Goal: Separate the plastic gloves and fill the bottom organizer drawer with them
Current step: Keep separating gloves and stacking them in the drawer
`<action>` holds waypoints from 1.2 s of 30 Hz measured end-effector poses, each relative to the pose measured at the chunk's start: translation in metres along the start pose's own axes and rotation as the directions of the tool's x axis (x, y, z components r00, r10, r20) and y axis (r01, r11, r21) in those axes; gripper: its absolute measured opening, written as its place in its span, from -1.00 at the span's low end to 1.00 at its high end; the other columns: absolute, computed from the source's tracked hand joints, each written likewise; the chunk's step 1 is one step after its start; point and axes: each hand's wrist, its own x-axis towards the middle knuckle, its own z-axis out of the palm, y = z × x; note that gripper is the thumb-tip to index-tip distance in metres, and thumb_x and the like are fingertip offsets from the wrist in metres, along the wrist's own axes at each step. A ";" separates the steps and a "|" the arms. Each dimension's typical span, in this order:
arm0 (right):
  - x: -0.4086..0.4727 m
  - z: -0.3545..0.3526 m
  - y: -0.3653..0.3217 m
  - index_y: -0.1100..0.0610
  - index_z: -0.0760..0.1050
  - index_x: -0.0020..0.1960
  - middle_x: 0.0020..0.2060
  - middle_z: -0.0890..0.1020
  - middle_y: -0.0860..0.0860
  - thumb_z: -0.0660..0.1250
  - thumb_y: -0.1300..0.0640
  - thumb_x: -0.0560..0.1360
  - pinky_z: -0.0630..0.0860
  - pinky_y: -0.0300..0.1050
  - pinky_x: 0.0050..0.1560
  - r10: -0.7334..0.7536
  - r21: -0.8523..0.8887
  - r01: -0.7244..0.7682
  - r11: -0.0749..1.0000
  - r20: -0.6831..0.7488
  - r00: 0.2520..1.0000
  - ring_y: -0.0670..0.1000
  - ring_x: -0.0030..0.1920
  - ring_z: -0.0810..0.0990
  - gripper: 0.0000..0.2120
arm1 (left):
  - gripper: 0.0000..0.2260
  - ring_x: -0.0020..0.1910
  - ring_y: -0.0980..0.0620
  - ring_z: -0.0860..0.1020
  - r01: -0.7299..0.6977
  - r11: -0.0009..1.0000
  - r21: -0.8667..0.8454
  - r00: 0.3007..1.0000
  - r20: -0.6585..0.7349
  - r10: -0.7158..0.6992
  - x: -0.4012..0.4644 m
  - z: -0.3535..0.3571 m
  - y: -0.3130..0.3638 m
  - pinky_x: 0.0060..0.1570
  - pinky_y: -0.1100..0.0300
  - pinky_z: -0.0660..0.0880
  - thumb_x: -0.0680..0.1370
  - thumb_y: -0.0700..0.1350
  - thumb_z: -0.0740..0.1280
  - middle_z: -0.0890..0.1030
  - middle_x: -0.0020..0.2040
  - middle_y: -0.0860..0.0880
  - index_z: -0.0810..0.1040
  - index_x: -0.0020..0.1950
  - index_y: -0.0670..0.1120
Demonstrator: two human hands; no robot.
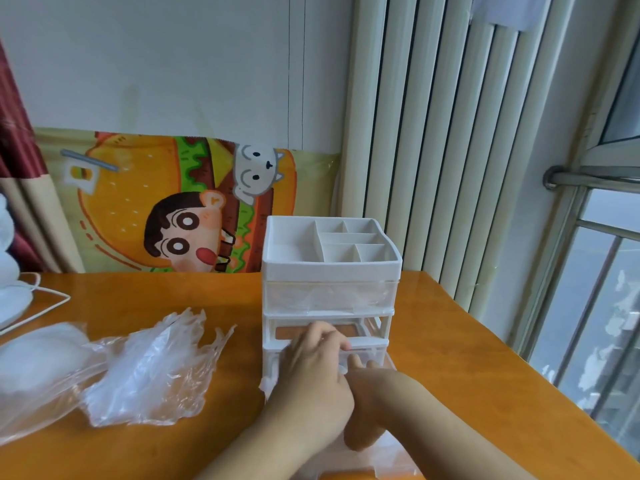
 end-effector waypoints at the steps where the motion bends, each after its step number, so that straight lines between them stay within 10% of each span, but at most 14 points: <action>1: -0.001 -0.002 -0.001 0.08 0.10 0.70 0.69 -0.10 0.23 0.31 0.16 0.65 0.23 0.23 0.57 0.010 -0.010 -0.010 1.000 0.016 1.000 0.29 0.69 -0.07 -0.31 | -0.66 0.33 0.15 0.33 -0.002 1.000 -0.017 0.998 0.059 0.003 0.006 0.002 -0.001 0.33 0.31 0.30 0.64 -0.30 0.17 0.35 0.31 0.23 0.49 0.22 0.12; 4: -0.001 -0.002 -0.002 0.15 0.30 0.61 0.67 0.00 0.23 0.27 0.16 0.64 0.32 0.21 0.52 0.023 -0.031 -0.021 0.999 0.040 0.999 0.31 0.67 0.02 -0.46 | -0.59 0.36 0.09 0.39 0.025 0.999 0.025 0.984 0.179 -0.029 0.020 0.009 -0.013 0.31 0.27 0.33 0.61 -0.34 0.14 0.42 0.38 0.15 0.55 0.24 0.10; 11: 0.003 0.004 0.005 -0.16 -0.12 0.70 0.59 0.06 0.25 0.31 0.12 0.60 0.42 0.25 0.37 -0.031 0.043 0.031 0.999 0.003 1.000 0.39 0.55 0.20 -0.16 | -0.51 0.50 0.00 0.23 0.003 0.958 0.288 0.946 0.308 -0.096 0.021 0.015 -0.040 0.50 -0.09 0.28 0.66 -0.23 0.19 0.27 0.50 0.07 0.25 0.57 0.05; 16: 0.001 0.009 0.018 -0.43 -0.17 0.60 0.41 0.24 0.17 0.41 0.12 0.54 0.60 0.08 0.12 -0.074 0.164 0.079 0.983 -0.037 0.997 0.24 0.10 0.54 -0.04 | -0.32 0.49 -0.12 0.24 -0.125 0.846 0.518 0.933 0.352 -0.078 0.018 0.020 -0.042 0.53 -0.06 0.26 0.53 -0.25 0.41 0.24 0.50 -0.07 0.18 0.58 -0.07; 24: -0.002 0.020 0.042 -0.24 0.19 0.64 0.63 0.31 0.01 0.46 -0.16 0.45 0.23 0.10 0.61 -0.050 0.772 0.092 0.629 -0.078 0.996 0.12 0.60 0.29 -0.17 | -0.45 0.48 -0.07 0.24 -0.075 0.922 0.380 0.951 0.305 -0.048 0.019 0.019 -0.051 0.50 -0.02 0.28 0.60 -0.21 0.28 0.27 0.51 -0.02 0.22 0.56 -0.05; 31: 0.000 0.020 0.026 -0.19 0.15 0.66 0.60 0.34 -0.04 0.53 -0.20 0.48 0.49 0.09 0.45 0.020 0.493 0.064 0.867 -0.163 0.986 0.12 0.47 0.45 -0.12 | -0.71 0.37 0.06 0.40 0.022 0.987 0.160 0.962 0.267 -0.064 0.023 0.010 -0.053 0.43 0.08 0.41 0.74 -0.06 0.15 0.42 0.43 0.06 0.40 0.46 0.06; 36: 0.006 0.025 0.015 -0.09 0.06 0.69 0.54 0.28 0.05 0.46 -0.33 0.48 0.53 0.06 0.38 0.054 0.337 0.011 0.942 -0.184 0.981 0.17 0.42 0.47 -0.05 | -0.42 0.59 -0.05 0.25 0.035 0.982 0.185 0.864 0.489 -0.123 0.024 -0.004 -0.043 0.49 0.02 0.30 0.66 0.07 0.24 0.21 0.65 0.04 0.16 0.65 0.05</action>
